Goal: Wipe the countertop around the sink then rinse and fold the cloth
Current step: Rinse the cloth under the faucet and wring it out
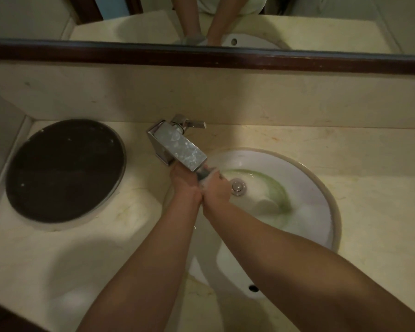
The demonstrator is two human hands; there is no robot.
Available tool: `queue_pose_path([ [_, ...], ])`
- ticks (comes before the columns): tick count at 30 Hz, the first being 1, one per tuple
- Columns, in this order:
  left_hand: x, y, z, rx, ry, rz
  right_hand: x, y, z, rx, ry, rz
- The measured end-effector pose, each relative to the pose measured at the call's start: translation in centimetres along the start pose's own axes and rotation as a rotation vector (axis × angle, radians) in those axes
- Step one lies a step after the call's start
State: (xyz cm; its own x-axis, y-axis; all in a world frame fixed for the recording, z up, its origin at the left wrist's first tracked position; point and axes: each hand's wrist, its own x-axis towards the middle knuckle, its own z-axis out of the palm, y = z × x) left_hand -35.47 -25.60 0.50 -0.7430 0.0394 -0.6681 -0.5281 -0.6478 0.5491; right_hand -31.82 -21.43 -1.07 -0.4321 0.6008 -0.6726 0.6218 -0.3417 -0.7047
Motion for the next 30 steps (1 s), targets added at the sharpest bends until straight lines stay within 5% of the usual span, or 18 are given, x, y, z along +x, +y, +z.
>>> queue_pose_path([
  [3,0.0,-0.1,0.2,-0.052,0.014,-0.047,0.8,-0.4,-0.1,-0.142,0.002,-0.04],
  [7,0.4,-0.8,0.3,0.022,0.093,-0.015,1.8,-0.1,-0.3,-0.731,-0.06,-0.259],
  [11,0.6,-1.0,0.5,0.273,0.177,-0.011,1.7,-0.4,-1.2,-0.939,-0.089,-0.377],
  [14,1.1,-1.5,-0.4,0.239,0.143,-0.165,1.8,-0.8,-2.0,-0.746,-0.186,-0.237],
  [18,-0.1,-0.6,0.3,0.077,0.009,-0.124,0.7,-1.2,-2.6,0.002,-0.298,0.144],
  [22,0.3,-0.6,-1.2,-0.107,-0.118,-0.086,1.3,-1.0,-2.7,0.332,-0.321,0.449],
  [30,0.9,0.1,-2.7,0.107,-0.16,-0.017,1.6,0.2,-3.4,0.435,-0.253,0.441],
])
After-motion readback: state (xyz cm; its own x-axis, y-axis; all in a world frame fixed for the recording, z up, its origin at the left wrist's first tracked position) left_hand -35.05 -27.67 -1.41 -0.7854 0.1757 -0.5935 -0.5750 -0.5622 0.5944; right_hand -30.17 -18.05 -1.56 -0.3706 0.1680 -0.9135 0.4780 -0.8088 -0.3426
